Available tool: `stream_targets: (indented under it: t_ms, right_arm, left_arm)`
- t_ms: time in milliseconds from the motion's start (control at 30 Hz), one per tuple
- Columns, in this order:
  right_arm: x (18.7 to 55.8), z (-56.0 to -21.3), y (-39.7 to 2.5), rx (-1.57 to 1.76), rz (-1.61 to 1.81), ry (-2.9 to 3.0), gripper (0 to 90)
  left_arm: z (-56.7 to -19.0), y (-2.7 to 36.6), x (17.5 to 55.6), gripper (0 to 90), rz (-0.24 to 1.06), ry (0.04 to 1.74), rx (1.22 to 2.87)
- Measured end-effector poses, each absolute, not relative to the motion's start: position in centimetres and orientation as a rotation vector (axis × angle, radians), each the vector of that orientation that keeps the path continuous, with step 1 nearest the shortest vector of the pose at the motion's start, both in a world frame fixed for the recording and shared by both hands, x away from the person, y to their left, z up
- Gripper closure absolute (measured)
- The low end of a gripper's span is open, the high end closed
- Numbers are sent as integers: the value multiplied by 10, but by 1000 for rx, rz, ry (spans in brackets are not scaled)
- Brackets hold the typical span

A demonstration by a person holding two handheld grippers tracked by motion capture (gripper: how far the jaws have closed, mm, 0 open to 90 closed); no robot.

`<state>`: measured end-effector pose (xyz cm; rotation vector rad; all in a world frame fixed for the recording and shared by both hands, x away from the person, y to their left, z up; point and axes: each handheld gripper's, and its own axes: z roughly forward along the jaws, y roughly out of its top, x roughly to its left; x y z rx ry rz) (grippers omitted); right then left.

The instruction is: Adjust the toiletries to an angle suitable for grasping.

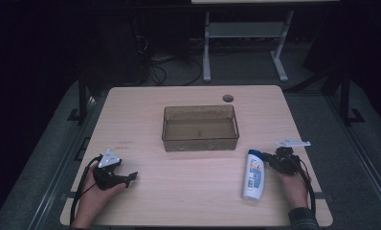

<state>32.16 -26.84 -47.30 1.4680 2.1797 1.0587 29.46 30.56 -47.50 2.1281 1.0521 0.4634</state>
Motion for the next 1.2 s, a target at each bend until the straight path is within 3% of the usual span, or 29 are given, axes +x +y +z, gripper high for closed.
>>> stream_targets:
  t_ms: [1200]
  right_arm:
    - [326, -463, -226, 1331, 1111, 2285, 900]
  left_arm:
    - [-475, 306, 295, 133, 463, 1052, 2129]
